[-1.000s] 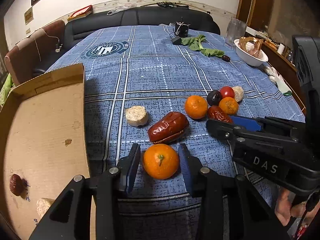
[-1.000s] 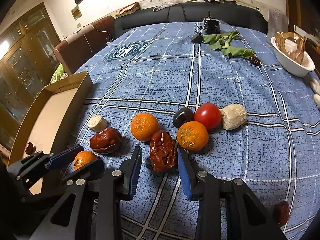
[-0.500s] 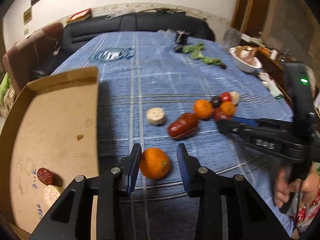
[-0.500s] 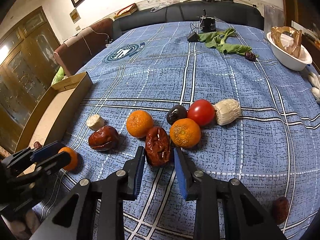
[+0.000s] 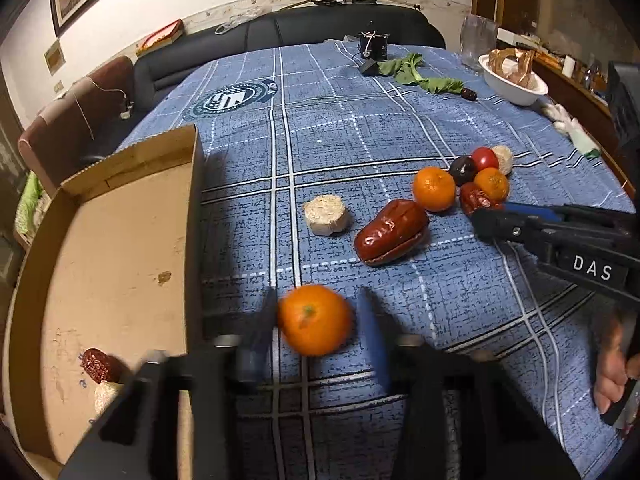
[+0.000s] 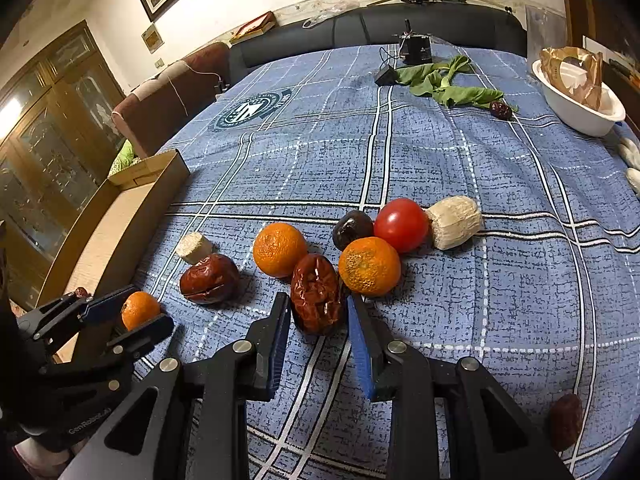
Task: Organize fruits
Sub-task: 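Grasp an orange with the left tool while the right tool grasps a wrinkled date, then carry the orange and date into the box and open both tools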
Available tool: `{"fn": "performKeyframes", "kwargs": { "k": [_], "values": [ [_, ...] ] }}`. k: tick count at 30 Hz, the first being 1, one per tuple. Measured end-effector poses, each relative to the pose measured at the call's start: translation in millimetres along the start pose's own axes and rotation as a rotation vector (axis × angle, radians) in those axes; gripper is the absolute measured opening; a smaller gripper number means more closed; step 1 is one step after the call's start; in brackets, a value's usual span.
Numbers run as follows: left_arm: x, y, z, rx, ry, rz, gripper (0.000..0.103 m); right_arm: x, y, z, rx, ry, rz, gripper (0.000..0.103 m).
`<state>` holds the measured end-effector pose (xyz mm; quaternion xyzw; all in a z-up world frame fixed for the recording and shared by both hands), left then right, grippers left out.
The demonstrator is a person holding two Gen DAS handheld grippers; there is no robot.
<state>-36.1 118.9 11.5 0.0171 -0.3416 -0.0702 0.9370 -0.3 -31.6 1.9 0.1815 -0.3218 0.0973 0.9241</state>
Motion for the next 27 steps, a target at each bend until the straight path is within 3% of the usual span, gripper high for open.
{"fn": "performKeyframes", "kwargs": {
  "k": [7,12,18,23,27],
  "values": [
    [-3,13,16,-0.092,-0.032,0.097,0.032,-3,7,17,0.012,-0.032,0.009,0.029],
    [-6,50,47,-0.119,-0.091,0.221,0.032,2,29,35,0.062,-0.054,0.028,0.029],
    [-22,116,78,0.016,-0.146,0.346,0.032,10,85,40,0.177,-0.049,0.095,0.030],
    [-41,162,81,0.148,-0.135,0.418,0.032,17,141,23,0.291,0.001,0.148,0.030],
    [-54,181,76,0.208,-0.103,0.442,0.032,19,186,-2,0.310,0.044,0.220,0.030]
  ]
}}
Point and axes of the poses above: each gripper's, at about its wrist camera, not at the fingertips, and z roughly against the way its jaws point, y to its left, x to its top, the point moved 1 cm from there along -z, roughly the way its jaws point, and after that the axes turned 3 degrees about -y, right-handed, at the moved point
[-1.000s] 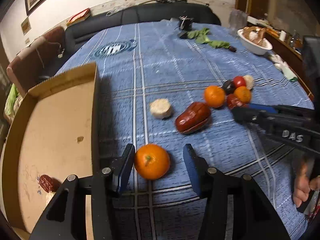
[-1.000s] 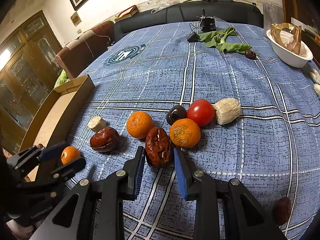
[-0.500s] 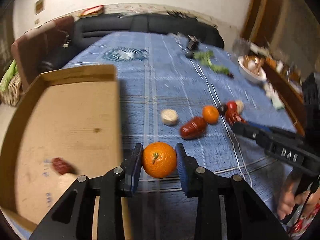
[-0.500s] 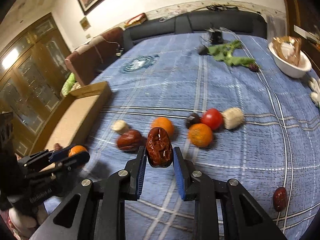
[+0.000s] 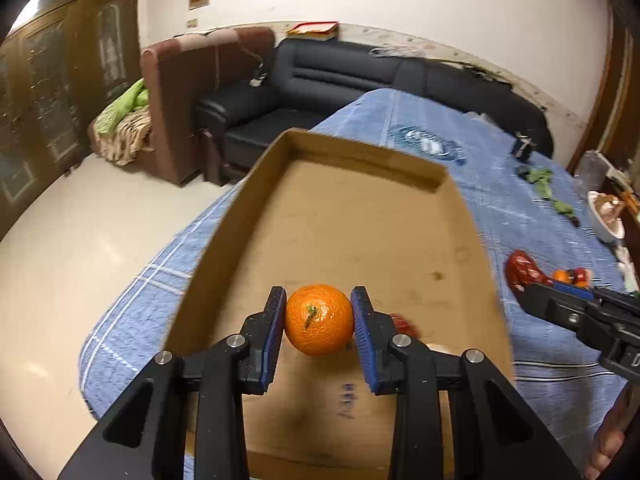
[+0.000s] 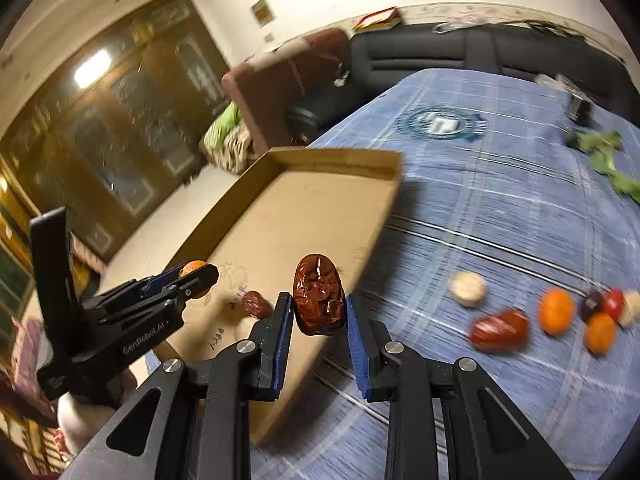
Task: Organize fruits
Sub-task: 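Carry the orange and date into the box and open both tools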
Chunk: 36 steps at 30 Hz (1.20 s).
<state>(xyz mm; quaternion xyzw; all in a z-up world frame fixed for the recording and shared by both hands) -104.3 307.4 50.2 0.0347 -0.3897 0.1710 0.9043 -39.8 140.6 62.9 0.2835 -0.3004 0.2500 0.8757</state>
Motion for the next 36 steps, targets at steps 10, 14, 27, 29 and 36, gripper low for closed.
{"fn": "performKeyframes", "kwargs": {
  "k": [10,14,27,29,36],
  "values": [
    [-9,20,-15,0.014,0.044,0.027,0.033,0,25,-74,-0.023,0.128,0.050,0.030],
    [-10,20,-17,-0.015,0.049,0.039,0.038,-1,31,-81,-0.044,0.131,0.065,0.031],
    [-1,22,19,-0.011,-0.031,0.086,0.059,3,31,-60,-0.029,0.091,0.039,0.033],
    [1,22,28,-0.011,-0.056,0.108,0.060,4,28,-47,-0.027,0.064,0.031,0.034],
    [5,2,49,-0.056,-0.092,0.109,0.066,-13,-12,16,-0.081,-0.023,-0.014,0.036]
  ]
}}
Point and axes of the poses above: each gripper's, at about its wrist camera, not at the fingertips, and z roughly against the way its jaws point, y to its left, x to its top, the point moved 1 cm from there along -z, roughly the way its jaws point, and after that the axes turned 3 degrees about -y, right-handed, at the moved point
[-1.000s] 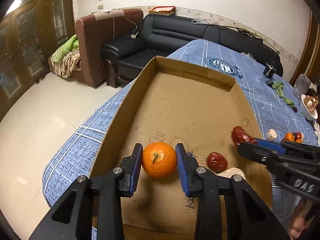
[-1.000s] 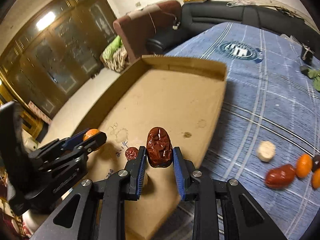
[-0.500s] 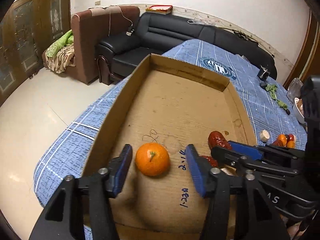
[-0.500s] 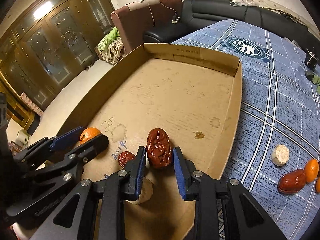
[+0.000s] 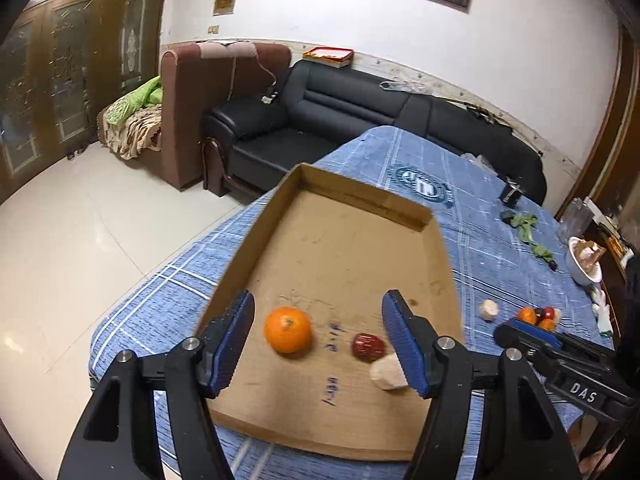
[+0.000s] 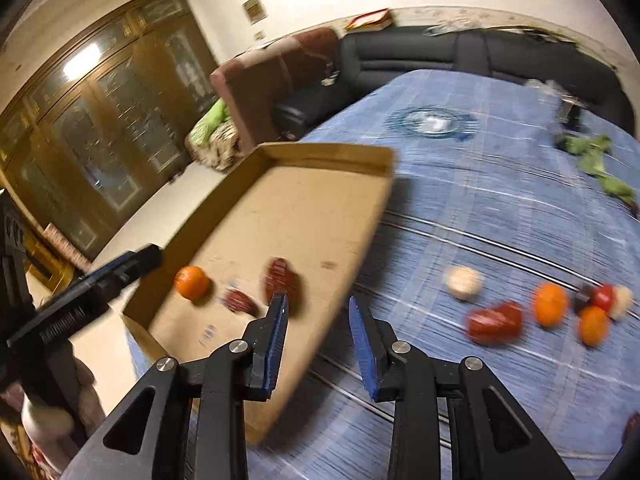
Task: Organize fruits
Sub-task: 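Carry the orange and date into the box and open both tools, then grasp a round red date with the left tool while the right tool grasps another date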
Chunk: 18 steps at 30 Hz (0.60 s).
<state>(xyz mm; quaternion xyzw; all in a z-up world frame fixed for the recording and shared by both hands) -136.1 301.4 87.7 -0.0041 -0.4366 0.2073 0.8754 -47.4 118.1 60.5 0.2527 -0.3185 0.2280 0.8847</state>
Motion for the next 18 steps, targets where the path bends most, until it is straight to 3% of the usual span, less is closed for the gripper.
{"fn": "performKeyframes", "kwargs": {
  "k": [11,18],
  "values": [
    [-22,-89,-6,-0.143,0.063,-0.188,0.071,-64,-144,122,-0.268,-0.109,-0.214,0.039],
    [-50,-162,-31,-0.276,0.158,-0.323,0.070,-91,-199,150,-0.345,-0.126,-0.320,0.041]
  ]
}}
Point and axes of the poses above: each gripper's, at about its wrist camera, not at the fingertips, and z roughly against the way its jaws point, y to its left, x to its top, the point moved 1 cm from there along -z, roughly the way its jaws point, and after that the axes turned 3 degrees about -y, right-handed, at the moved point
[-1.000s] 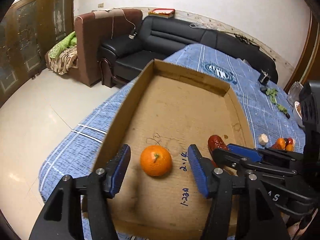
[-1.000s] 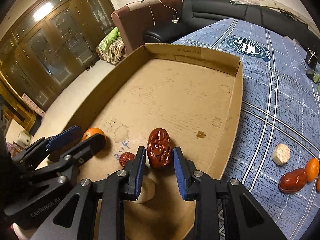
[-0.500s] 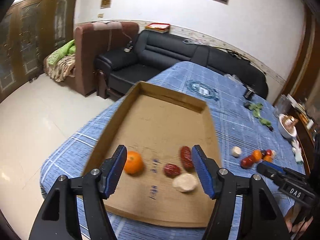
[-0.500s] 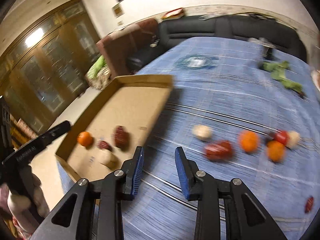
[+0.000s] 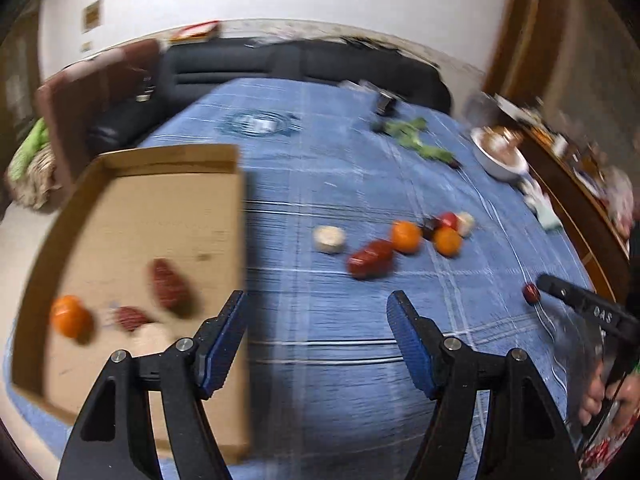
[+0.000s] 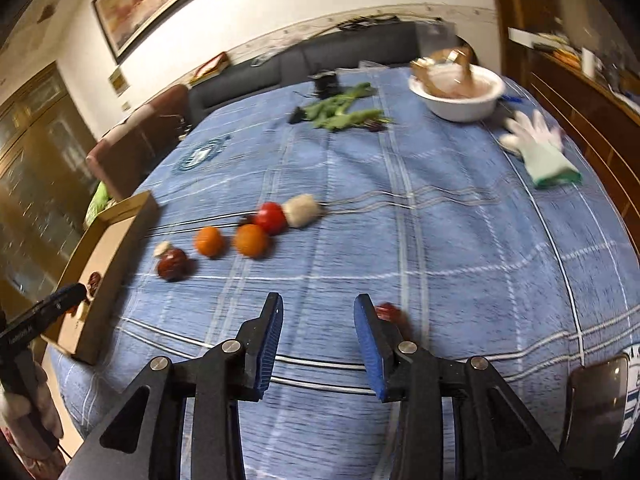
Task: Organize fruits
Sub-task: 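Grasp a round red date with the left tool while the right tool grasps another date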
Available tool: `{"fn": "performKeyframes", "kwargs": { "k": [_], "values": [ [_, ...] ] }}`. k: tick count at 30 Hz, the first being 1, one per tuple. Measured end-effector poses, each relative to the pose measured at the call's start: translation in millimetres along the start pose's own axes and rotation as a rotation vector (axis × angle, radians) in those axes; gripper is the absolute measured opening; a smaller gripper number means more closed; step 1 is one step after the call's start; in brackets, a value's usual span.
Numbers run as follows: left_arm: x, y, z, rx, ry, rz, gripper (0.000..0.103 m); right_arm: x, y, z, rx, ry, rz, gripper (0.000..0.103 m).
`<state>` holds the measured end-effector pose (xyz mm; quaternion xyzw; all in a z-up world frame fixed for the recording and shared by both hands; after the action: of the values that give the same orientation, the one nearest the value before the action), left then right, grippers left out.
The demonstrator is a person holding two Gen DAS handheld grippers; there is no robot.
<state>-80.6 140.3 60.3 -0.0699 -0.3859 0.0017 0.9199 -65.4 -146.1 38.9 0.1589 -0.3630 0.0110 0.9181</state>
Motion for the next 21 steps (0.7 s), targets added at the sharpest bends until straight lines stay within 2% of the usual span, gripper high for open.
{"fn": "performKeyframes", "kwargs": {
  "k": [5,9,15,18,21],
  "values": [
    [3,-28,-33,-0.019,0.031,-0.079,0.070,-3,-10,-4,-0.036,-0.009,0.018,0.041],
    [13,-33,-61,-0.006,0.061,-0.088,0.070,-4,-14,-8,-0.064,-0.003,0.047,0.041],
    [17,-41,-91,-0.003,0.110,-0.123,0.070,-4,-22,-19,-0.044,0.028,0.025,0.041],
    [13,-43,-98,-0.038,0.152,-0.115,0.070,-6,-22,-22,-0.016,0.041,0.020,0.041],
    [10,-48,-94,-0.073,0.161,-0.112,0.070,-7,-21,-22,0.012,0.050,0.023,0.041]
  ]
}}
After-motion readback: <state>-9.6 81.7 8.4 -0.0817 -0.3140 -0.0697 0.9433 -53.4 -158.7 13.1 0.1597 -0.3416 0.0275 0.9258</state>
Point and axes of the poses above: each gripper's, at about its wrist camera, not at the fingertips, and z roughly against the way its jaws point, y to its left, x to its top, the point moved 1 cm from there along -z, roughly the way its jaws point, and after that the axes turned 3 degrees about -y, right-handed, at the moved point
